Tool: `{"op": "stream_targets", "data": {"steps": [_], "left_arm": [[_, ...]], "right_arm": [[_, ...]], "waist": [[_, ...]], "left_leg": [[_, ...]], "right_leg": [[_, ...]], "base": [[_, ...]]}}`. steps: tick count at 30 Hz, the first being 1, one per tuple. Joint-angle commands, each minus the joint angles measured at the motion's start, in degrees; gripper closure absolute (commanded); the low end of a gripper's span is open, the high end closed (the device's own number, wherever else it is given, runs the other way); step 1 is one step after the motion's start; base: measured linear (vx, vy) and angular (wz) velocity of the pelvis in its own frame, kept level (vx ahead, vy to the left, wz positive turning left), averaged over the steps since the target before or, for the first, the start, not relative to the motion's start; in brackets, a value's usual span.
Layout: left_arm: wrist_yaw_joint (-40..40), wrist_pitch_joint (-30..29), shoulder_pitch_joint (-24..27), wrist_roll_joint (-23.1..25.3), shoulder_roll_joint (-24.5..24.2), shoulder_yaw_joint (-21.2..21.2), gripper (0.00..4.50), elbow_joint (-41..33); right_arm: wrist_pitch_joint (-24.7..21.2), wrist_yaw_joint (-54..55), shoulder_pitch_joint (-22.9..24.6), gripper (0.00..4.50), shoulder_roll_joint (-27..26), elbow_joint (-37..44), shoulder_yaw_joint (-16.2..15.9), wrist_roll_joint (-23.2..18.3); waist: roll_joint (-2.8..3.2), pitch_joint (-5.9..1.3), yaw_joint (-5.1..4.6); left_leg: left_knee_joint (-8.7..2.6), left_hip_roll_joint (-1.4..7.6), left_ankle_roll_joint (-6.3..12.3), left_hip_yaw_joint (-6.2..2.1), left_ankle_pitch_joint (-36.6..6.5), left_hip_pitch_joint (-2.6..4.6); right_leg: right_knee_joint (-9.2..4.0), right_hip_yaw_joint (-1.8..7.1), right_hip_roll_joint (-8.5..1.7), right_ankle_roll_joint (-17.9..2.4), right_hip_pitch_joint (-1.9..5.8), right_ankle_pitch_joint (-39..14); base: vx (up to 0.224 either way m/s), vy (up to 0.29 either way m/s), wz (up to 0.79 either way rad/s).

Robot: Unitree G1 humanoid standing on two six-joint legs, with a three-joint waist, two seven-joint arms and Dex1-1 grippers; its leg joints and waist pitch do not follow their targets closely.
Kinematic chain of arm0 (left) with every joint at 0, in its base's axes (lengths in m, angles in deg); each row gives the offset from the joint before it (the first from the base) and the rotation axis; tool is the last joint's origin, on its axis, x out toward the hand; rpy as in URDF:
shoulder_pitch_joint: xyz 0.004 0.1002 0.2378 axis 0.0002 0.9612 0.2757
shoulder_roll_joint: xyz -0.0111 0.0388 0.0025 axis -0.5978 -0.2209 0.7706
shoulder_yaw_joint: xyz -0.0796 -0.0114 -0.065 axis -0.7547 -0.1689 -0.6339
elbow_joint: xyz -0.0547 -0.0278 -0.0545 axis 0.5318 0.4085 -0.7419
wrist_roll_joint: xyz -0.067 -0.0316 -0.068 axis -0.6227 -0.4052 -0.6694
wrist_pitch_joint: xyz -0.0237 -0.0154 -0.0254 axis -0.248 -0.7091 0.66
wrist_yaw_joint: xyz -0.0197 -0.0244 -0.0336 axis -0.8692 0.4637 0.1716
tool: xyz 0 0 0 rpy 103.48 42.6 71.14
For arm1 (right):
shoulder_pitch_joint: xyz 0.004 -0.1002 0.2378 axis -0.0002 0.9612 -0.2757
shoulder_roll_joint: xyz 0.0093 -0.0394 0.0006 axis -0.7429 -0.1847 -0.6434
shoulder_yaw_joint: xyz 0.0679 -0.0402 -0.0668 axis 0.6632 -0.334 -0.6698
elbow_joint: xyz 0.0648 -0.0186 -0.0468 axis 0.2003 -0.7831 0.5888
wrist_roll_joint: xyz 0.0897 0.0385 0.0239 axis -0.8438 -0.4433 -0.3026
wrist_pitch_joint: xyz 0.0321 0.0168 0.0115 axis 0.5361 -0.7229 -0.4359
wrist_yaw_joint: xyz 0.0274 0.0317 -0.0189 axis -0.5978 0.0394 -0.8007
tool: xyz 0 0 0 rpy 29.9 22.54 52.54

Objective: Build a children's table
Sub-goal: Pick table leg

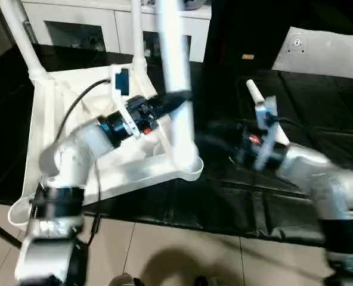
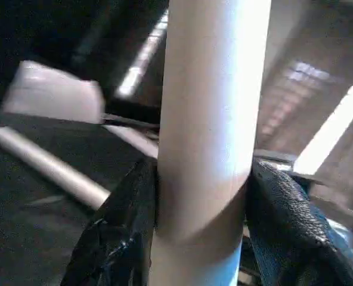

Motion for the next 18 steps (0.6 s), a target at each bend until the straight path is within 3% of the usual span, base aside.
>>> {"op": "stream_targets", "data": {"steps": [1, 6, 7, 18], "left_arm": [[5.58, -0.92, -1.3, -0.73, -1.67, 2.59, 2.6, 0.08], [9.64, -1.46, -1.88, -1.06, -2.71, 4.19, 2.6, 0.13], [11.53, -1.47, -2.36, -0.93, -3.09, 5.06, 2.6, 0.35], [16.02, -0.4, -4.0, 0.3, -3.44, 7.77, 2.6, 1.58]], "right_arm": [[-2.24, -3.97, -1.4, 0.12, 2.09, 2.33, -0.04, -3.01], [-3.71, -6.78, -1.82, 0.12, 3.36, 2.77, -0.98, -4.11], [-4.52, -7.85, -2.25, 0.39, 3.73, 2.85, -1.47, -4.7], [-3.1, -9.65, -4.52, 1.14, 3.68, 0.94, -5.26, -2.03]], "waist": [[-0.47, -4.69, 0.4], [-0.44, -4.68, 0.58], [-0.52, -4.63, 0.64], [-0.95, -4.79, 1.2]], "left_leg": [[-3.9, 1.0, 1.1, 0.02, -11.89, 0.93], [-3.87, 1.06, 0.67, 0.04, -11.96, 0.98], [-3.87, 1.07, 0.63, 0.09, -12.04, 1.0], [-3.9, 1.19, 0.13, 0.08, -10.56, 0.88]], "right_leg": [[-4.48, 2.01, -2.91, -8.26, 3.33, -21.51], [-4.51, 2.04, -3.01, -8.12, 3.27, -22.78], [-4.63, 2.06, -3.01, -7.97, 3.23, -23.25], [-4.14, 2.15, -3.19, -8.23, 3.34, -21.69]], "base": [[0.0, 0.0, 0.0], [0.0, 0.0, 0.0], [0.0, 0.0, 0.0], [0.0, 0.0, 0.0]]}}
